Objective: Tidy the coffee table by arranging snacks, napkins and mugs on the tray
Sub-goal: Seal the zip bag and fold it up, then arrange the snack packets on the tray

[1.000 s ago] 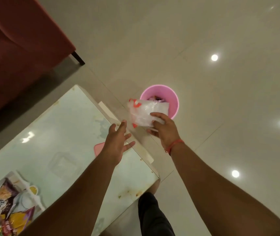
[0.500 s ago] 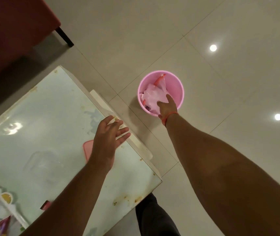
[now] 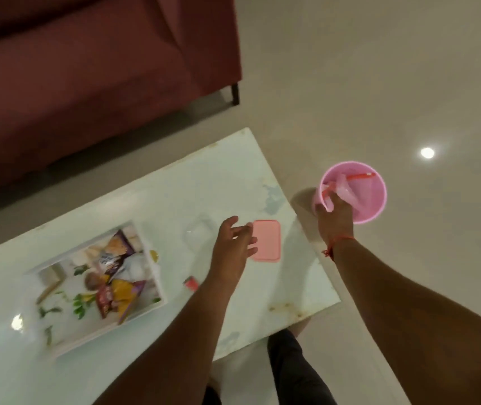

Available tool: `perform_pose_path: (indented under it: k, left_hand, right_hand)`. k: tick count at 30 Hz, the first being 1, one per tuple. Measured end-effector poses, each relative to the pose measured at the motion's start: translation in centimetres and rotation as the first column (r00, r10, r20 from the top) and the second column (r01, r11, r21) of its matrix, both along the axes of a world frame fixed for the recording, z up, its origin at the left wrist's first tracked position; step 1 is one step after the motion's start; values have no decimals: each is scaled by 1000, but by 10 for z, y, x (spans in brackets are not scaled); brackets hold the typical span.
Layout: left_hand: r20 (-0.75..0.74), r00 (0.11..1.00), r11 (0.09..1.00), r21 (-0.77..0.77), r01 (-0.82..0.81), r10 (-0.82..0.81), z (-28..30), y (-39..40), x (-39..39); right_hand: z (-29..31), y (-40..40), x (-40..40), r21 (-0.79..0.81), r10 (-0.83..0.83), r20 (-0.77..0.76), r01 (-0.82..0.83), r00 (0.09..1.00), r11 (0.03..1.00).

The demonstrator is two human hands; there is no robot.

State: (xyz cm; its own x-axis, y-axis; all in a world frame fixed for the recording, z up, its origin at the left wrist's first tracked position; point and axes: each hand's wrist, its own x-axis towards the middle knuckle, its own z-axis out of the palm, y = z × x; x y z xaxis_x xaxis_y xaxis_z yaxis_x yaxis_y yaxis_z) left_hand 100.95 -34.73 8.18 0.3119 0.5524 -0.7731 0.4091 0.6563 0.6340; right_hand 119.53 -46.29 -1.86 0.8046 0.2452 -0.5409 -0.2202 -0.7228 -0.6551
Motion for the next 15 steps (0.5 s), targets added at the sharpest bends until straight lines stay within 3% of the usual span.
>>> perform_pose_path:
  k: [7,15]
  left_hand:
    - [-65,998,991,133,-13,22,52,55,-155]
    - [-406,908,941,252,225,-108,39,114,-346]
  right_hand:
    - [107,89,-156,22,334,75,-337,939,941]
    - [108,159,-334,1,684,32,-685,728,729]
